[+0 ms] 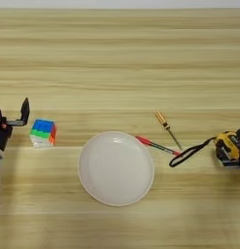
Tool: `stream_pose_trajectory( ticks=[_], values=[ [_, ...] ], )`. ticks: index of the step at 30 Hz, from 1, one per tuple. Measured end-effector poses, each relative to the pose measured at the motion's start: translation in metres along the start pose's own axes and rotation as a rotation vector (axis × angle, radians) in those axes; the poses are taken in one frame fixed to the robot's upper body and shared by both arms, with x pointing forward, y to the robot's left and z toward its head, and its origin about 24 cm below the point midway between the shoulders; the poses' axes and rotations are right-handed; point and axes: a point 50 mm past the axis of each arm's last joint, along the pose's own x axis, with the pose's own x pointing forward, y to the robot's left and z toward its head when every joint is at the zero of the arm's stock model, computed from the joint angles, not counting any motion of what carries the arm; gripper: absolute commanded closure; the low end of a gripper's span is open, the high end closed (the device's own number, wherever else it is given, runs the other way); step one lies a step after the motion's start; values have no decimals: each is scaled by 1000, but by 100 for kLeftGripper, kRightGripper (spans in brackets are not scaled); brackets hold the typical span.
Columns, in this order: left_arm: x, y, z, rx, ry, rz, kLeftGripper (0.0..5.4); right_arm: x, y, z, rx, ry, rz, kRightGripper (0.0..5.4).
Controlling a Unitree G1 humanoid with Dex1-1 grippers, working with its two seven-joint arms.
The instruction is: Move the objects on the table
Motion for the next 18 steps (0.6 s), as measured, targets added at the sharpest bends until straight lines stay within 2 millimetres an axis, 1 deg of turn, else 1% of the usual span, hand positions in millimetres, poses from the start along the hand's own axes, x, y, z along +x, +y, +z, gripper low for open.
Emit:
stream_pose_trajectory(
  ticks=[16,17,18],
  values=[
    [-4,2,1,8,-19,6,0,2,5,-5,13,37,3,3],
    [-5,3,1,9,-19,8,0,2,5,-5,12,38,0,22],
    [-5,3,1,9,-19,8,0,2,5,-5,10,39,-2,24]
  ],
)
